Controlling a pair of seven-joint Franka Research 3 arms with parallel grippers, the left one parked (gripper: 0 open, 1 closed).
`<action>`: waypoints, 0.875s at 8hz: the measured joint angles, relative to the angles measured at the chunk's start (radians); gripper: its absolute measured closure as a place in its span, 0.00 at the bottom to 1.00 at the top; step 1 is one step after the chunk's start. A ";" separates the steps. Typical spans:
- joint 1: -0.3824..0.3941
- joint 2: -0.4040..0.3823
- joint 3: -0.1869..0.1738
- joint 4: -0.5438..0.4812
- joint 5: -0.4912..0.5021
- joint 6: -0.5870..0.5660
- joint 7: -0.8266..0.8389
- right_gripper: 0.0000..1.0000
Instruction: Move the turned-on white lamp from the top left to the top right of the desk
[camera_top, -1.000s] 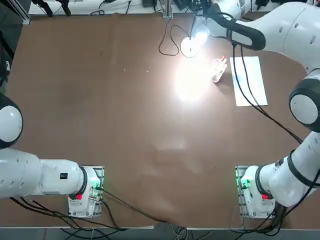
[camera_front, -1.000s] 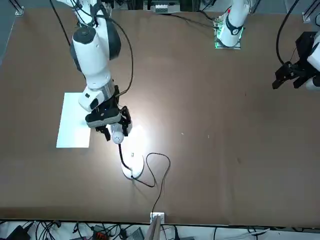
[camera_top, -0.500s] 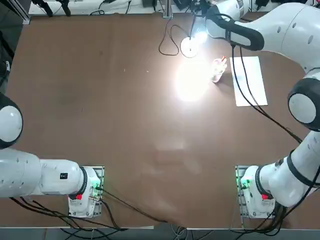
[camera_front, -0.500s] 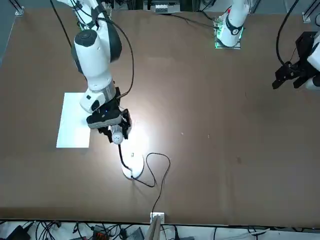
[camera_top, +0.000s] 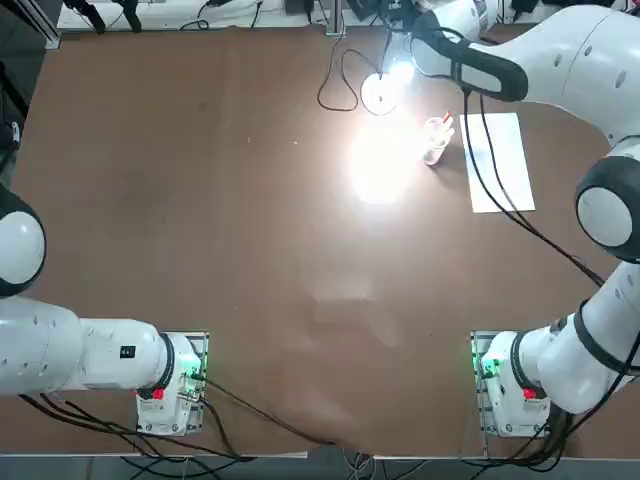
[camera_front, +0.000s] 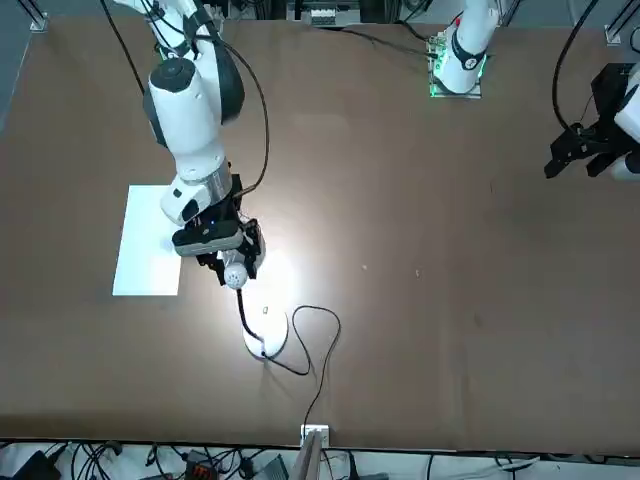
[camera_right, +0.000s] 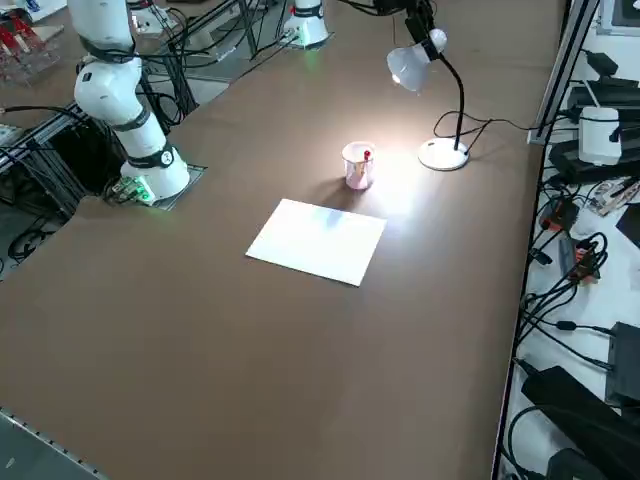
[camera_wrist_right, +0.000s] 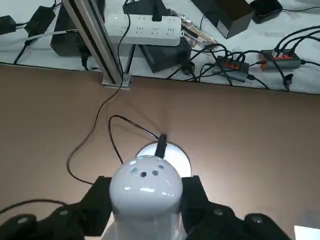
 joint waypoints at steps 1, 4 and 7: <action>-0.003 0.000 -0.003 0.008 0.004 0.000 0.029 0.28; -0.056 -0.001 -0.009 0.110 0.026 -0.071 0.065 0.28; -0.223 0.023 -0.015 0.223 0.026 -0.119 0.061 0.28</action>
